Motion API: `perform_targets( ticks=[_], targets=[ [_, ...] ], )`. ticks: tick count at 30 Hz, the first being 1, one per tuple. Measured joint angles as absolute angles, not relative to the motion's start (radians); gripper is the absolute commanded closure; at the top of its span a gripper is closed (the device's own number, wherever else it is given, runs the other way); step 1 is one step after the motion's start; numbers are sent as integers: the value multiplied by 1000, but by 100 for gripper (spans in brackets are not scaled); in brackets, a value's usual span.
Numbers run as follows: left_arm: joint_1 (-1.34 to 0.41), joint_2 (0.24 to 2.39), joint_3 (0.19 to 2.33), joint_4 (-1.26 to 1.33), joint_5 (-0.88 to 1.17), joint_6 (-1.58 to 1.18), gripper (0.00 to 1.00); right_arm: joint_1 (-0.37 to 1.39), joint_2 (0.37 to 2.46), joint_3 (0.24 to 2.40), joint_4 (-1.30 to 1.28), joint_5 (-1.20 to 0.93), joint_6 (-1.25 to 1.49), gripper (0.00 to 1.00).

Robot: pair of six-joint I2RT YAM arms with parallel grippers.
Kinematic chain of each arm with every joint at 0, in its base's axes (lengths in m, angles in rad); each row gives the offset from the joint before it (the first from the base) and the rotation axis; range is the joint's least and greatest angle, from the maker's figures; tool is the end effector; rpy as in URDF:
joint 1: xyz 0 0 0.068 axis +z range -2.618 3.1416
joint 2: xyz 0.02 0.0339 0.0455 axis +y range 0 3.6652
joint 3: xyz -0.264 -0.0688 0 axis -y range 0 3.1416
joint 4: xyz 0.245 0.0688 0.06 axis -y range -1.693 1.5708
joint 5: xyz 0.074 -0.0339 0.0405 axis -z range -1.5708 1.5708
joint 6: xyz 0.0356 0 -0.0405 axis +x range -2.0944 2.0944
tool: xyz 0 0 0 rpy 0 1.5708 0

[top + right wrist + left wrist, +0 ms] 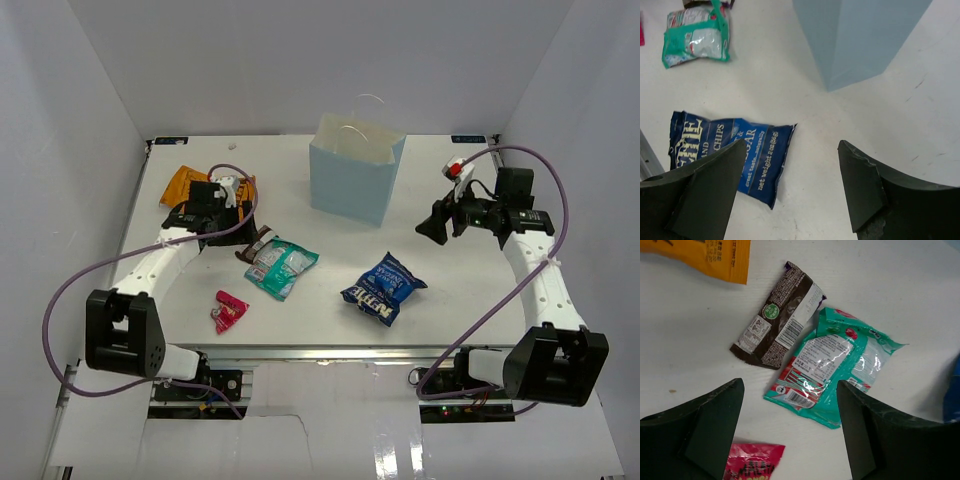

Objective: Place the snacks into the paper bag

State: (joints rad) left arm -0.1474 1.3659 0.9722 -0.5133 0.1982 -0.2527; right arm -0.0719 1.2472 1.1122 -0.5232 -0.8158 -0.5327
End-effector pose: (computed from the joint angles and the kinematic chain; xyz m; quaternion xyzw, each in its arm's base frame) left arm 0.2786 -0.0484 0.2476 -0.0173 0.9412 -0.1561 0.2992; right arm 0.2659 0.0068 0.3301 -0.3584 0.7623 0.2195 0.4922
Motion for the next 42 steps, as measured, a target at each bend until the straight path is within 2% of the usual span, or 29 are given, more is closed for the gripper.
perform_targets(
  ticks=[7, 17, 23, 33, 39, 42],
  targets=[
    [-249, 1564, 1060, -480, 62, -37, 16, -72, 1171, 1011, -575, -826, -595, 21],
    [-297, 1761, 1158, -469, -94, 38, 37, -75, 1166, 998, -575, -826, -610, 21],
    [-325, 1797, 1158, -471, -97, 27, 39, -78, 1169, 998, -575, -827, -609, 21],
    [-338, 1797, 1152, -471, -83, -1, 60, -78, 1171, 978, -575, -845, -597, 21],
    [-338, 1787, 1143, -468, -62, -15, 83, -78, 1167, 974, -578, -890, -586, 21],
    [-338, 1765, 1133, -469, -59, -22, 87, -78, 1164, 974, -604, -949, -611, 22]
  ],
)
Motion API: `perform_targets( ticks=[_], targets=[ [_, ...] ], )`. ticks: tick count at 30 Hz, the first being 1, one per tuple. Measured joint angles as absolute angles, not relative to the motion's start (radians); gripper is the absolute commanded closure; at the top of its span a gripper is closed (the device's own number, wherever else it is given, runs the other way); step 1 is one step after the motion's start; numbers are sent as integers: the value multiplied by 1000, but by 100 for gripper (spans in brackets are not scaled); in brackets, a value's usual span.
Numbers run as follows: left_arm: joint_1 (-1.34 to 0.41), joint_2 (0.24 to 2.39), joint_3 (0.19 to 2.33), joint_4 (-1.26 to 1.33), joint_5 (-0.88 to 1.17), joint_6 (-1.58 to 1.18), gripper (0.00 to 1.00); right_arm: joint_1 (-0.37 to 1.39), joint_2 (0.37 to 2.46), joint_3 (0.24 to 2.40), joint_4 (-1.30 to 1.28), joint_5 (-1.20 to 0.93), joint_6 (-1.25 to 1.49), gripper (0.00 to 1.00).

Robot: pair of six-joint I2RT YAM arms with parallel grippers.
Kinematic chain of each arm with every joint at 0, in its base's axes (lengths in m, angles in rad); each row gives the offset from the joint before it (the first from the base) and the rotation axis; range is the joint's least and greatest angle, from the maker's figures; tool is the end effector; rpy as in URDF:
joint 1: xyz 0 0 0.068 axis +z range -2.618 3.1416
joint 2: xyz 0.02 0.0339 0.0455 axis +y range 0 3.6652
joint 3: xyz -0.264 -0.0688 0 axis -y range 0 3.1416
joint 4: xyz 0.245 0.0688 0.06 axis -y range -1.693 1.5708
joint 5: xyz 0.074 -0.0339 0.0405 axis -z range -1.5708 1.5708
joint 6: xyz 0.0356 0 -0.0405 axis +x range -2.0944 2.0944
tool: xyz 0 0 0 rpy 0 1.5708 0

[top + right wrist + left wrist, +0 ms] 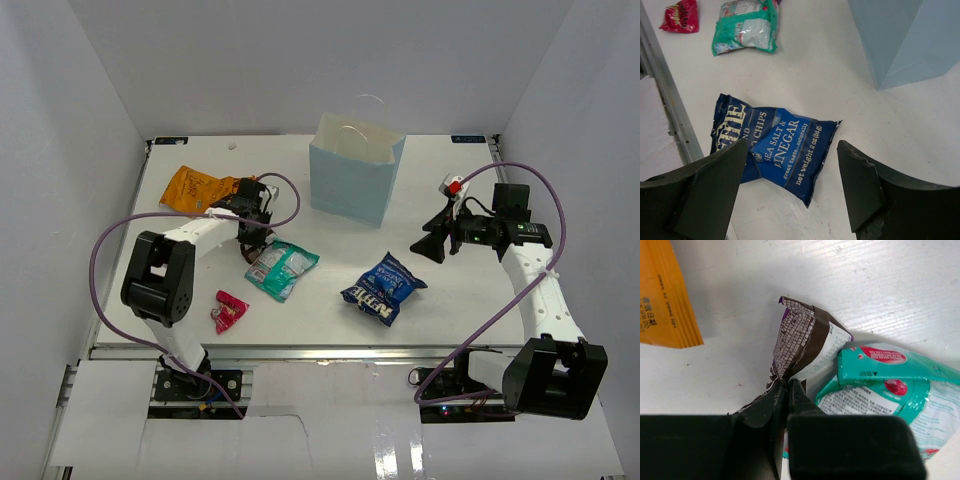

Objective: Place the snacks into the paper bag

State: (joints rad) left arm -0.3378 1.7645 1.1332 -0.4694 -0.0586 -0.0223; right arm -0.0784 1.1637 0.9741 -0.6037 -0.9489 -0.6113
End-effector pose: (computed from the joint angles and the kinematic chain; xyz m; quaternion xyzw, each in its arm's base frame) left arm 0.3343 -0.1152 0.1787 0.1460 0.9611 -0.0137 0.2341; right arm 0.2354 0.0105 0.3012 -0.3838 0.7485 0.2839 0.4602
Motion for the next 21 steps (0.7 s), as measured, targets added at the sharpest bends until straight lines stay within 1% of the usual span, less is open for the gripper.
perform_targets(
  ticks=[4, 8, 11, 13, 14, 16, 18, 19, 20, 21],
  targets=[
    [-338, 1711, 1124, -497, -43, -46, 90, -72, 1163, 974, -652, -1022, -632, 25],
    [-336, 1615, 1124, -512, 11, -91, 91, -24, 1163, 971, -653, -1050, -592, 27],
    [-337, 1533, 1122, -508, 83, -127, 92, 87, 1161, 958, -622, -1029, -530, 28],
    [-337, 1478, 1109, -491, 144, -160, 93, 189, 1159, 951, -587, -995, -477, 31],
    [-337, 1451, 1096, -477, 184, -179, 94, 237, 1160, 951, -564, -974, -434, 33],
    [-337, 1407, 1055, -441, 266, -233, 94, 310, 1165, 951, -498, -935, -317, 34],
    [-339, 1363, 989, -383, 368, -311, 94, 353, 1182, 950, -407, -883, -143, 32],
    [-343, 1345, 953, -348, 410, -351, 95, 369, 1192, 949, -362, -863, -76, 26],
    [-347, 1331, 920, -313, 443, -390, 95, 386, 1205, 948, -308, -842, 4, 18],
    [-355, 1316, 883, -276, 476, -434, 95, 402, 1215, 945, -258, -820, 66, 16]
  ],
)
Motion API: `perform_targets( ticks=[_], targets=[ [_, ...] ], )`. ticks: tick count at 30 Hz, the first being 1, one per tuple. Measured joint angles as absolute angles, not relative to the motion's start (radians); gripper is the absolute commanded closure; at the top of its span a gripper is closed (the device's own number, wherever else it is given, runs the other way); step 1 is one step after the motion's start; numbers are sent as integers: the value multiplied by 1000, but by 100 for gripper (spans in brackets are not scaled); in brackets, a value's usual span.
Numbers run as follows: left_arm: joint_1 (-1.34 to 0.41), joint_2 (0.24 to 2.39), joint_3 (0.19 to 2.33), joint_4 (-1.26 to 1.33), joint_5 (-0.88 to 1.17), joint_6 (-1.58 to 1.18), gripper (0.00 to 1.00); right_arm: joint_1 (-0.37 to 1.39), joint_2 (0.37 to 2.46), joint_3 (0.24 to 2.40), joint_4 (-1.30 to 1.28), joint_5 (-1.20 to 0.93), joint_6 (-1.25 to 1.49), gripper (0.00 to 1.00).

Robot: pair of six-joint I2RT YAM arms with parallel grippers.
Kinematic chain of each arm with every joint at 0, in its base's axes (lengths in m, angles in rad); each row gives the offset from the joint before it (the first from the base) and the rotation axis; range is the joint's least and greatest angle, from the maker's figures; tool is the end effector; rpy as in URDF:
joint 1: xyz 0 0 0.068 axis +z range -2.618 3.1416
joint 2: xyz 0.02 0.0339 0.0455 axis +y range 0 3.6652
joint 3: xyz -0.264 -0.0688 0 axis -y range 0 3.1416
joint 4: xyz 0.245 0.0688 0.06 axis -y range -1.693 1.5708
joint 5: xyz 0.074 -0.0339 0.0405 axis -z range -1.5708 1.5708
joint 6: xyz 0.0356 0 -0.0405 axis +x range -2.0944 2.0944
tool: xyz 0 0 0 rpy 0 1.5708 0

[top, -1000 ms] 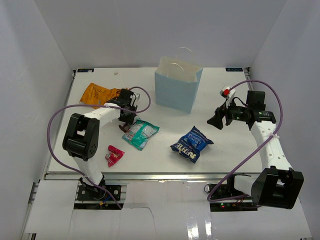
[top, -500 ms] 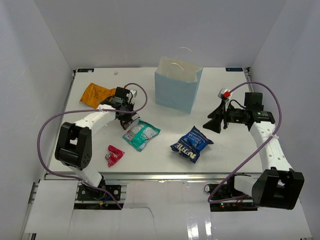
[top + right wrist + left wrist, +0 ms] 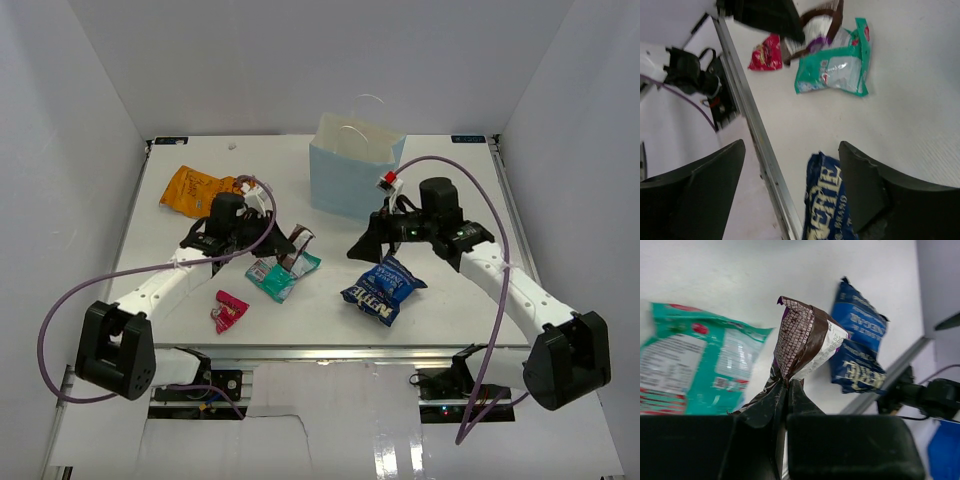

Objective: Place the snacks into the paper bag

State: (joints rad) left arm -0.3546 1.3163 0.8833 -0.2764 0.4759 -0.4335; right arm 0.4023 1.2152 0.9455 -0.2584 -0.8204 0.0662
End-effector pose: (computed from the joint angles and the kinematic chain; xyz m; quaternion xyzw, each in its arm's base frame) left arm 0.2581 -0.1130 0.2518 0.0635 0.8863 -0.3535 0.2924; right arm 0.2337 0.1278 0.3040 -0.3288 0.7508 0.4424 0.3640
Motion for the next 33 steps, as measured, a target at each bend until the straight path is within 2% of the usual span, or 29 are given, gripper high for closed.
perform_targets(
  ticks=[1, 5, 15, 24, 33],
  targets=[
    [-363, 1304, 854, -245, 501, -471, 95, 426, 1226, 942, -208, -796, 128, 12],
    [-400, 1266, 781, -129, 570, -600, 95, 519, 1279, 937, -35, -746, 313, 7],
    [-465, 1197, 765, 17, 601, -727, 95, 598, 1485, 963, 112, -649, 498, 9],
    [-474, 1193, 739, 28, 603, -741, 94, 599, 1530, 1025, 181, -648, 545, 20],
    [-474, 1191, 715, 40, 618, -750, 93, 599, 1530, 1016, 251, -715, 571, 49]
  ],
)
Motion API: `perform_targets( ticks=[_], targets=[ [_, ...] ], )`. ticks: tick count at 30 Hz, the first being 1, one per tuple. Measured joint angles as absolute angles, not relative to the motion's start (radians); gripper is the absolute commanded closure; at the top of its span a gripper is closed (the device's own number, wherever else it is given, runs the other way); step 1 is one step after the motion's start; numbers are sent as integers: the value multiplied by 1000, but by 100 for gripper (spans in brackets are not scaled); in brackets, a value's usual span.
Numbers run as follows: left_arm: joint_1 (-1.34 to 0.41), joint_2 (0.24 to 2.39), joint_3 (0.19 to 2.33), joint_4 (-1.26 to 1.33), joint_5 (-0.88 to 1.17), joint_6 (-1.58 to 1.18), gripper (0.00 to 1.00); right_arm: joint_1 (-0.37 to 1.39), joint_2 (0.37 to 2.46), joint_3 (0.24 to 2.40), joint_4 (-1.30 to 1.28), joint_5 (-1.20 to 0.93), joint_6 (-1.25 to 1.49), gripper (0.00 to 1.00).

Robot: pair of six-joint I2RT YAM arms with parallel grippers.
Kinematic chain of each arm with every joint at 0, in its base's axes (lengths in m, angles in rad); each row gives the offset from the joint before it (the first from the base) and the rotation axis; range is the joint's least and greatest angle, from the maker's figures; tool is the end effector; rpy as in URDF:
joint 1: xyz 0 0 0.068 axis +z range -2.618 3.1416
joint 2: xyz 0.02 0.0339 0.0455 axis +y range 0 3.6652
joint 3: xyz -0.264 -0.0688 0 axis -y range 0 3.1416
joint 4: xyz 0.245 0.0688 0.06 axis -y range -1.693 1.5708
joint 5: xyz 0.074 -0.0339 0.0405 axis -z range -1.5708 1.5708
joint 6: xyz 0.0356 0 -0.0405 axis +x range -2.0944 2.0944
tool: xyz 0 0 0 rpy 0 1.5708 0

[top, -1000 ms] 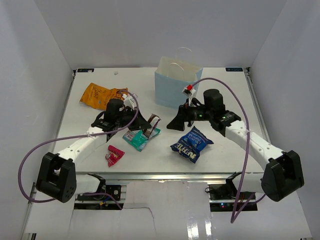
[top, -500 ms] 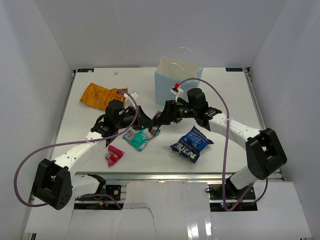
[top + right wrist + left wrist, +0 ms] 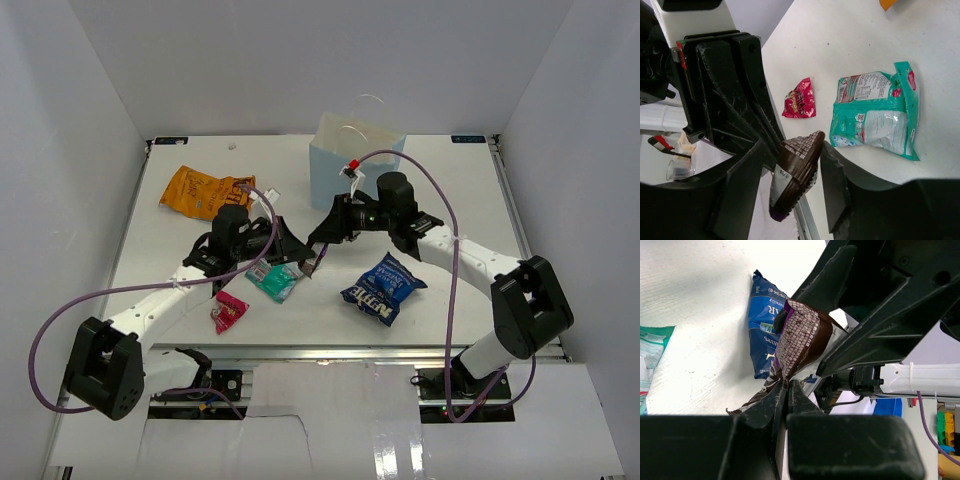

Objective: Place the snacks into the paper bag

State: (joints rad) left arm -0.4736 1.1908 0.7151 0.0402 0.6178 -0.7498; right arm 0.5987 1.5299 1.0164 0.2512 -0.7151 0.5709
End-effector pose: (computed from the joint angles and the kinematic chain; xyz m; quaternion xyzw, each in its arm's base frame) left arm 0.2227 -0.1373 0.2563 0.0513 0.8181 -0.5040 0.2721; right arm 0.2756 0.2163 0.2830 -0.2233 0.7403 0.5463 0.3220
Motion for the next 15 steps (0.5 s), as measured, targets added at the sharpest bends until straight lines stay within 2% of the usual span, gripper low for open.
perform_targets(
  ticks=[5, 11, 13, 15],
  targets=[
    [-474, 1189, 715, 53, 623, -752, 93, 597, 1530, 1013, 266, -730, 582, 60],
    [-474, 1188, 715, 55, 628, -758, 91, 597, 1530, 1000, 273, -737, 594, 80],
    [-474, 1187, 715, 55, 629, -760, 84, 597, 1530, 1000, 273, -739, 596, 91],
    [-474, 1184, 715, 55, 630, -761, 76, 596, 1530, 1000, 273, -742, 593, 92]
  ],
)
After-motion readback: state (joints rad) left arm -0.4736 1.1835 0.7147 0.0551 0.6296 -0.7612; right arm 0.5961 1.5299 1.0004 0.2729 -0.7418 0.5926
